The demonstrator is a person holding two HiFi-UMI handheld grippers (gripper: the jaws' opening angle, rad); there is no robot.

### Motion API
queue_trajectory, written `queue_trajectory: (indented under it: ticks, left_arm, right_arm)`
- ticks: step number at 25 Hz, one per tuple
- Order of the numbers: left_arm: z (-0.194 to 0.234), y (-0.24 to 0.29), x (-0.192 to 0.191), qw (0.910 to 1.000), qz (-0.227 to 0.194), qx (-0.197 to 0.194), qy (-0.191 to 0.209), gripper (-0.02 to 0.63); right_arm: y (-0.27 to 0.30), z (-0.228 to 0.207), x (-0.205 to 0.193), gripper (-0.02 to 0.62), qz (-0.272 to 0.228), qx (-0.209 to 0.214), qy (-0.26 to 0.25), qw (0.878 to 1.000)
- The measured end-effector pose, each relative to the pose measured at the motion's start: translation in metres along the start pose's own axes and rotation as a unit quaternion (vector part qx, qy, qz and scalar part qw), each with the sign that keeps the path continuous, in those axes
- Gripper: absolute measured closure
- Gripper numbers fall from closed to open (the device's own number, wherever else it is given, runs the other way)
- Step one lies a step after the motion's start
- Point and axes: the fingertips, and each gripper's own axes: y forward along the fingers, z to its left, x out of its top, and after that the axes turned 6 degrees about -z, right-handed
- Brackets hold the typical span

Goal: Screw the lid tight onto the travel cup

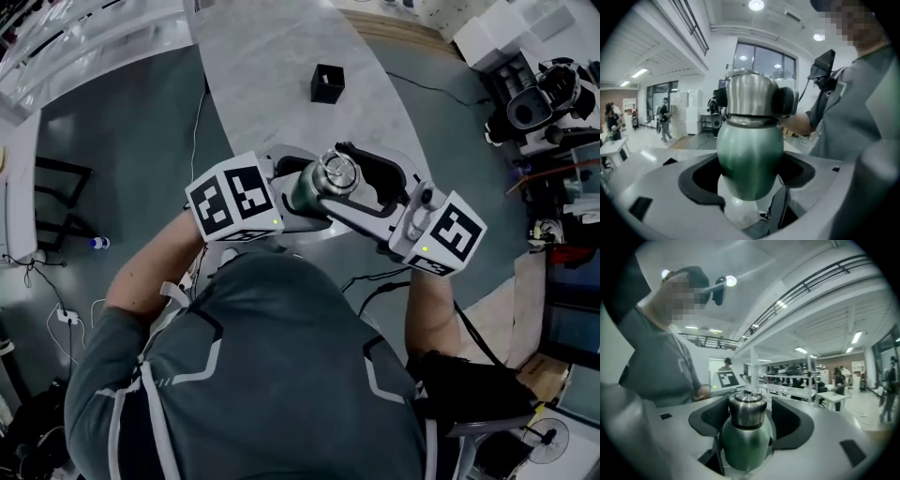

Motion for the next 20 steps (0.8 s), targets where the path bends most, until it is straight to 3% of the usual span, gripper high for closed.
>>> queue_trajectory:
  ticks: [2, 4, 8, 11, 13, 16, 18, 20]
  left_arm:
    - [-0.011, -0.005, 0.011, 0.999, -0.01, -0.04, 0.015, 0.232]
    - [-0.019, -0.007, 0.016, 0.9973, -0.012, -0.07, 0.019, 0.232]
    - [-0.035, -0.008, 0.018, 0.9929, -0.014, -0.116, 0.021, 0.232]
    - [-0.035, -0.005, 0.021, 0.9931, -0.021, -0.113, 0.022, 0.232]
    - [-0.024, -0.004, 0.023, 0.9963, -0.027, -0.08, 0.017, 0.232]
    - [0.005, -0.002, 0.012, 0.9997, -0.001, 0.011, 0.023, 0.232]
    - [0.023, 0.0, 0.002, 0.9974, 0.016, 0.066, 0.023, 0.232]
    - [0.027, 0.003, -0.005, 0.9965, 0.019, 0.081, 0.008, 0.232]
  right_arm:
    - [-0.003, 0.013, 0.012, 0.29, -0.012, 0.077, -0.009, 0.997]
    - [-0.005, 0.02, 0.022, 0.29, -0.026, 0.125, -0.013, 0.992]
    - [-0.009, 0.028, 0.013, 0.291, 0.012, 0.166, -0.006, 0.986]
    - [-0.006, 0.03, 0.016, 0.316, -0.005, 0.174, -0.01, 0.985]
    - [-0.002, 0.02, 0.025, 0.321, -0.038, 0.14, -0.007, 0.989]
    - [0.004, -0.003, 0.013, 0.322, -0.024, 0.02, -0.012, 0.999]
    - [0.006, -0.018, 0.003, 0.324, -0.013, -0.071, -0.003, 0.997]
    - [0.006, -0.024, -0.006, 0.322, -0.006, -0.12, 0.008, 0.993]
